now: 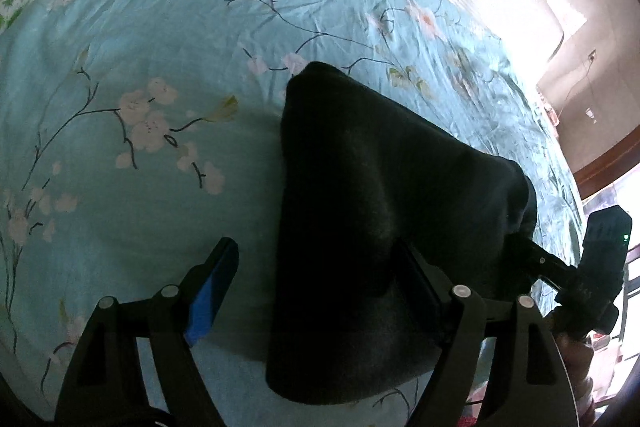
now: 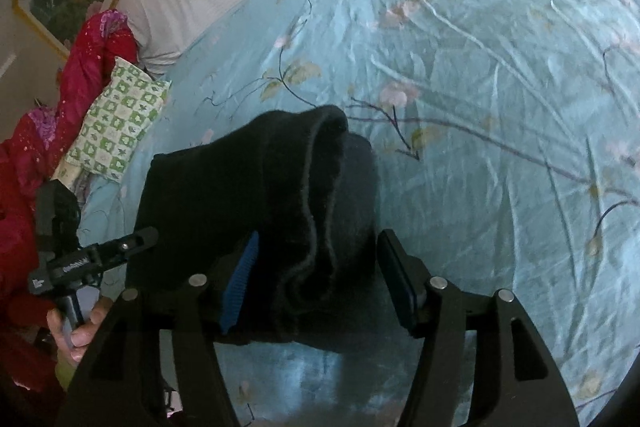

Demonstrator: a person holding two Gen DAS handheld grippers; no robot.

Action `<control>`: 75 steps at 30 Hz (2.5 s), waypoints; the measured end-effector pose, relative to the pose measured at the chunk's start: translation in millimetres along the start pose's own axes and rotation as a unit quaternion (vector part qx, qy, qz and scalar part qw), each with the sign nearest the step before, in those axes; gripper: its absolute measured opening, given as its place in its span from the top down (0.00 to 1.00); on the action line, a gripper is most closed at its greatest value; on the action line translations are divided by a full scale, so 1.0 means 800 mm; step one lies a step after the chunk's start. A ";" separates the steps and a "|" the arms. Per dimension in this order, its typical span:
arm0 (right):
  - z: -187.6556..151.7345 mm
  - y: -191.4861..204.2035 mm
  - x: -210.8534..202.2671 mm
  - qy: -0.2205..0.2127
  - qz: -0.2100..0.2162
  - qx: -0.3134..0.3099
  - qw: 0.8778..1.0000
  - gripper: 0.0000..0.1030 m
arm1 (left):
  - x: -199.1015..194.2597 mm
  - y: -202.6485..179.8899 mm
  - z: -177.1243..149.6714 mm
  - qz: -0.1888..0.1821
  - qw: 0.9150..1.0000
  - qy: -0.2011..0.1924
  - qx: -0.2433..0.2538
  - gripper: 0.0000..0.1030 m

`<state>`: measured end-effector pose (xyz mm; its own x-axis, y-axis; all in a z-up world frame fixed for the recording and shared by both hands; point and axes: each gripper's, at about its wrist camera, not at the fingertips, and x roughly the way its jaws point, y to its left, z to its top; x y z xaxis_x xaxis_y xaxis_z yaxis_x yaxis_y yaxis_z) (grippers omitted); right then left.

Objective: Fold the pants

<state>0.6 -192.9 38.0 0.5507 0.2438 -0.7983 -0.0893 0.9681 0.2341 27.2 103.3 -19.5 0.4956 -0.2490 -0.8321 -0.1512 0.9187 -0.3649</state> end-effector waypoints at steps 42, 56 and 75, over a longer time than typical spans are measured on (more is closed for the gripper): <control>0.115 0.128 0.140 0.023 0.080 -0.111 0.990 0.61 | -0.057 0.129 0.099 0.041 0.992 -0.087 -0.075 0.66; 0.113 0.100 0.159 0.034 0.068 -0.093 0.993 0.50 | -0.052 0.138 0.086 0.047 0.992 -0.086 -0.081 0.38; 0.076 0.151 0.111 -0.003 0.003 -0.190 0.982 0.28 | -0.079 0.097 0.046 0.134 0.985 -0.106 -0.037 0.19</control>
<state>88.9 -57.5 29.2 0.5534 0.2496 -0.7946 -0.3950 0.9186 0.0134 15.3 202.0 20.2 0.5953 0.0764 -0.7998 -0.3588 0.9160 -0.1796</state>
